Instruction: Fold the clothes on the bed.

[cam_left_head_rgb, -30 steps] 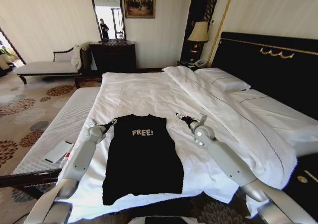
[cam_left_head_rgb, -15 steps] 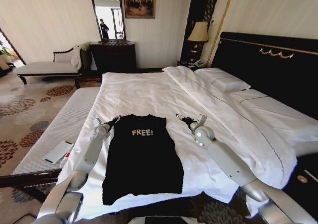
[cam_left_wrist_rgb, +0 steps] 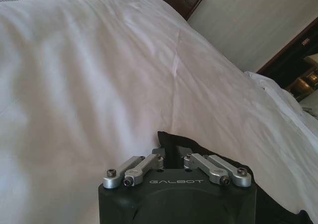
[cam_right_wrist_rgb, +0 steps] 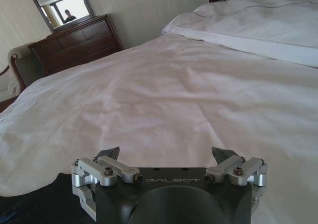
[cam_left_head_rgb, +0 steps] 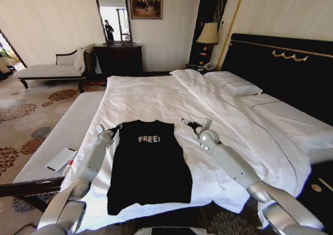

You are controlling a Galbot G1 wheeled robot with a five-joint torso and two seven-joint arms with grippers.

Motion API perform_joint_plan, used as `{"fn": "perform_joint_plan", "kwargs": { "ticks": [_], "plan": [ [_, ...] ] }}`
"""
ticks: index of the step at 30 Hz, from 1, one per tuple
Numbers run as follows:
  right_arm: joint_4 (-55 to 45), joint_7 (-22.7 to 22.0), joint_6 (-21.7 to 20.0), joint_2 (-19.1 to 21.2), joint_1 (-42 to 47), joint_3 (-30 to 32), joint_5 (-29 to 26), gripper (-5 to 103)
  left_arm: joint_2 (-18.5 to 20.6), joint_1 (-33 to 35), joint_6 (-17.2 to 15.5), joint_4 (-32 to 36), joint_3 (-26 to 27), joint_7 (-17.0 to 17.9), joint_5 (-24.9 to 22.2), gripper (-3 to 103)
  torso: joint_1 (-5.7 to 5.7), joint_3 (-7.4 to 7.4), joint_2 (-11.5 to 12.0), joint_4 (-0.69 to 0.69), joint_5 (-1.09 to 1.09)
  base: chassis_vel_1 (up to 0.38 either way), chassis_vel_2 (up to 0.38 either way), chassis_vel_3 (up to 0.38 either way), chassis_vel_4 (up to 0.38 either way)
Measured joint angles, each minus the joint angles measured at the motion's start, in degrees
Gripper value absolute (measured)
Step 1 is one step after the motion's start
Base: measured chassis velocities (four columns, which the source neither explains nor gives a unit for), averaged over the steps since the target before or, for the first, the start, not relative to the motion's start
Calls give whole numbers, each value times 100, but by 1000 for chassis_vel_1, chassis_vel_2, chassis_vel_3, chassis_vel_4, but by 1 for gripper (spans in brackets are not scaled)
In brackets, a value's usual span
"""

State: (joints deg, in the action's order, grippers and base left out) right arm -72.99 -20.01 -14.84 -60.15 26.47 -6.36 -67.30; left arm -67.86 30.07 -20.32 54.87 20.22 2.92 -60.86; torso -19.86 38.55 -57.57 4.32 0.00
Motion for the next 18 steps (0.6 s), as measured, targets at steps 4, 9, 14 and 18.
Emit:
{"fn": "perform_joint_plan", "kwargs": {
  "ticks": [4, 9, 14, 18],
  "plan": [
    [591, 84, -149, -286, -335, -121, -242, 100, 23, 28, 12, 28, 3, 1, 1, 6, 0, 0, 0, 2, 0, 0, 0, 0, 0],
    [1669, 545, -437, -876, -908, -298, -174, 100, 53, 52, 43, 63, 4, 3, 33, 0, -1, 1, 0, -3, -1, 0, 0, 0, 0],
    [2525, 837, -478, -1234, -1158, -295, 366, 100, 89, 88, 72, 132, 10, 2, 39, 0, -1, 1, 0, -1, 0, 0, 0, 0, 0],
    [2712, 899, -479, -1298, -1171, -256, 512, 100, 103, 105, 83, 154, 10, 1, 42, 0, -1, 1, 0, 2, 0, 0, 0, 0, 0]
  ]
}}
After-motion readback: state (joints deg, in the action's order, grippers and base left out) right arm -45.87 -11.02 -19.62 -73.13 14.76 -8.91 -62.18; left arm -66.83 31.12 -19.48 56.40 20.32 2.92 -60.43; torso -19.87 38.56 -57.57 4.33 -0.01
